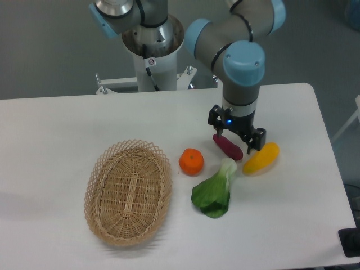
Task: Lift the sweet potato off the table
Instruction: 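Move the open gripper over the purple sweet potato, then lower the gripper around the sweet potato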
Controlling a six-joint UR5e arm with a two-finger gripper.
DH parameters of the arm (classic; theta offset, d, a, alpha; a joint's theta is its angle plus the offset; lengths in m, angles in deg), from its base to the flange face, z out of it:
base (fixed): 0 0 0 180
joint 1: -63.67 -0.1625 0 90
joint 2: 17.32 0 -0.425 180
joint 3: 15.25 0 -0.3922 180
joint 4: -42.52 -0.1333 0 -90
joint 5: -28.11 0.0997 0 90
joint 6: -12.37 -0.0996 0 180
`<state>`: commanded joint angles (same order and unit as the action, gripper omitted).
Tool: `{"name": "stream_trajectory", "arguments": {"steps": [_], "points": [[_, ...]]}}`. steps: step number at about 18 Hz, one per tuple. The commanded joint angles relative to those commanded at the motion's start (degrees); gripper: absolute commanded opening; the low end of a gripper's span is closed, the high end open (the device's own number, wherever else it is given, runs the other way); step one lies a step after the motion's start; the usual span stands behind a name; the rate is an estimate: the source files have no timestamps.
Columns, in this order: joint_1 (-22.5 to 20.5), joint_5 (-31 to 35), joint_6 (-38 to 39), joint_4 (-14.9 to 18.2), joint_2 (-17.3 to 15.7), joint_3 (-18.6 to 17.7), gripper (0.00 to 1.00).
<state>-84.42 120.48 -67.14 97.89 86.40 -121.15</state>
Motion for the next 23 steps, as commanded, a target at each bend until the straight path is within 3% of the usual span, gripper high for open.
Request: {"name": "stream_trajectory", "arguments": {"steps": [2, 5, 7, 8, 10, 13, 18, 23], "points": [[0.09, 2.19, -6.59, -0.09, 0.26, -0.53, 1.0], [0.09, 2.47, -2.68, -1.4, 0.61, -1.41, 1.0], [0.18, 2.9, -6.33, -1.49, 0.79, -2.46, 1.0], [0.18, 4.12, -11.14, -1.5, 0.79, -2.55, 1.0], [0.35, 11.32, -28.77, -1.49, 0.36, -4.65, 0.99], [0.44, 11.87, -37.8, -1.5, 1.05, -4.58, 0.98], [1.85, 12.05, -39.49, -2.37, 4.04, -5.01, 0.99], [1.85, 11.78, -40.19, -9.4, 5.71, -7.83, 0.97]]}}
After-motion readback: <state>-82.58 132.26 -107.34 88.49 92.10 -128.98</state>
